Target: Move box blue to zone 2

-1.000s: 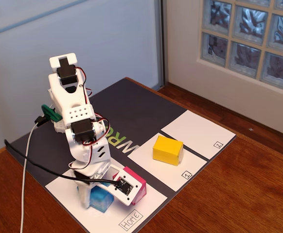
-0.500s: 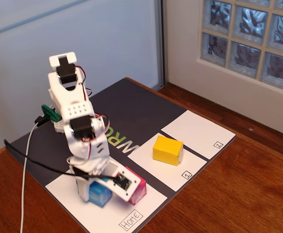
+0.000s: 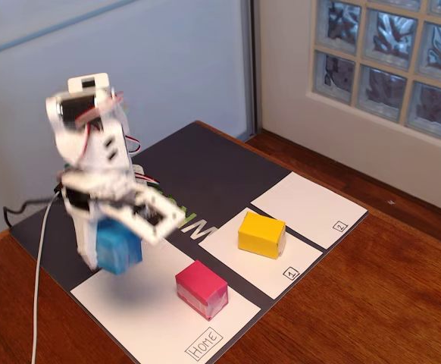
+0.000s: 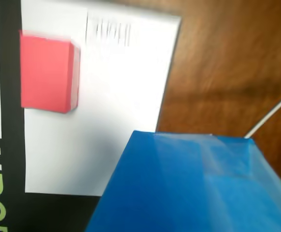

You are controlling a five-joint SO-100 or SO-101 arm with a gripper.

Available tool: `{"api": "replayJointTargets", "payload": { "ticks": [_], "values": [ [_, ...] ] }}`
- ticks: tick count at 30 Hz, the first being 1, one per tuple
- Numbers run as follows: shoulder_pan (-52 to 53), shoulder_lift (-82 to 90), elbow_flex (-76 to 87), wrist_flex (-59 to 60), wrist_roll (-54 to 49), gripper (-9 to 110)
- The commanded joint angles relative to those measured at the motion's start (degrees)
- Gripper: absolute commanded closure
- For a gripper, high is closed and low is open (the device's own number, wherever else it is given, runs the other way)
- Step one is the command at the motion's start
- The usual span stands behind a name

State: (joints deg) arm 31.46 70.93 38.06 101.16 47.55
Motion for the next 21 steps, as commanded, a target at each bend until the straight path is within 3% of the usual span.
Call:
{"api": "replayJointTargets", "payload": {
  "ticks": [1,21],
  "values": [
    [-3.6,6.6,-3.5,9.5,2.2,102],
    [-41.0,7.5,-1.8,9.6,23.6,102]
  ]
}}
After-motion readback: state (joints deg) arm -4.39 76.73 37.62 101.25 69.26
